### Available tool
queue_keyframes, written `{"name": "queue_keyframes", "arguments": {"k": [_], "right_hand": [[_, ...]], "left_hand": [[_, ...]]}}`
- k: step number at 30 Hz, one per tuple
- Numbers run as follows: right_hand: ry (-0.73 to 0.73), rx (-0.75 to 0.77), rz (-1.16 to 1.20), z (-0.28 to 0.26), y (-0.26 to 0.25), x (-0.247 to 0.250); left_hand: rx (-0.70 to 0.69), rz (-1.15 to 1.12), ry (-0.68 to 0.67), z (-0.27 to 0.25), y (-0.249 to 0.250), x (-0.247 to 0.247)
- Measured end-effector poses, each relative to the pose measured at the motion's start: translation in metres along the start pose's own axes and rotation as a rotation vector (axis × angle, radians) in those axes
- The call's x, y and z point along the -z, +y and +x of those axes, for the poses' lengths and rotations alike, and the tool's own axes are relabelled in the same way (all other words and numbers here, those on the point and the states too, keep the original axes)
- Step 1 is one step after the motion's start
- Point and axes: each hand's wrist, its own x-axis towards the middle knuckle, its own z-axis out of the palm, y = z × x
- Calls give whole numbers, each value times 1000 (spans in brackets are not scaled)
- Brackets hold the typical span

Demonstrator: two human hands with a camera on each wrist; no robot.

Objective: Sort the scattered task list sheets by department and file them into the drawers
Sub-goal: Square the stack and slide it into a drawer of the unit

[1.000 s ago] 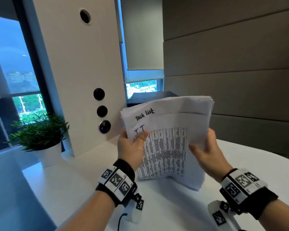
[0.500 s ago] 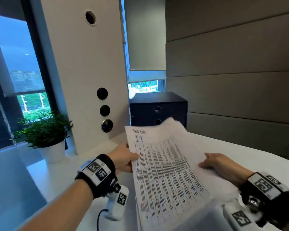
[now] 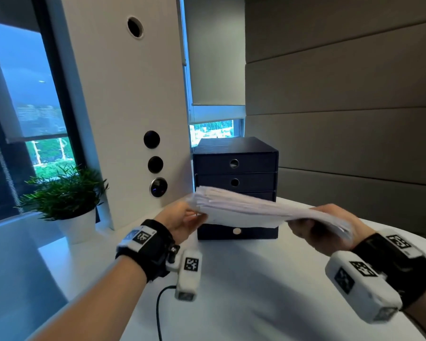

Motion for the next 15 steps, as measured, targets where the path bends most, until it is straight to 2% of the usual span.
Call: {"name": "queue_keyframes", "arguments": {"k": [2,5,9,13,15], "right_hand": [[-69,3,66,-3,-8,-2],[-72,70,138,-2,-16,-8],[-20,195,212,2,-28,-16],[92,246,241,18,-31,-17],[166,209,325,34,-34,-12]], "left_hand": [[17,-20,5,6,10,-8],[38,-30,21,13,22,-17],[40,-57,67,17,28,-26],[52,-73,115,27,19,-28],[69,-58,165,32,12,-28]]}}
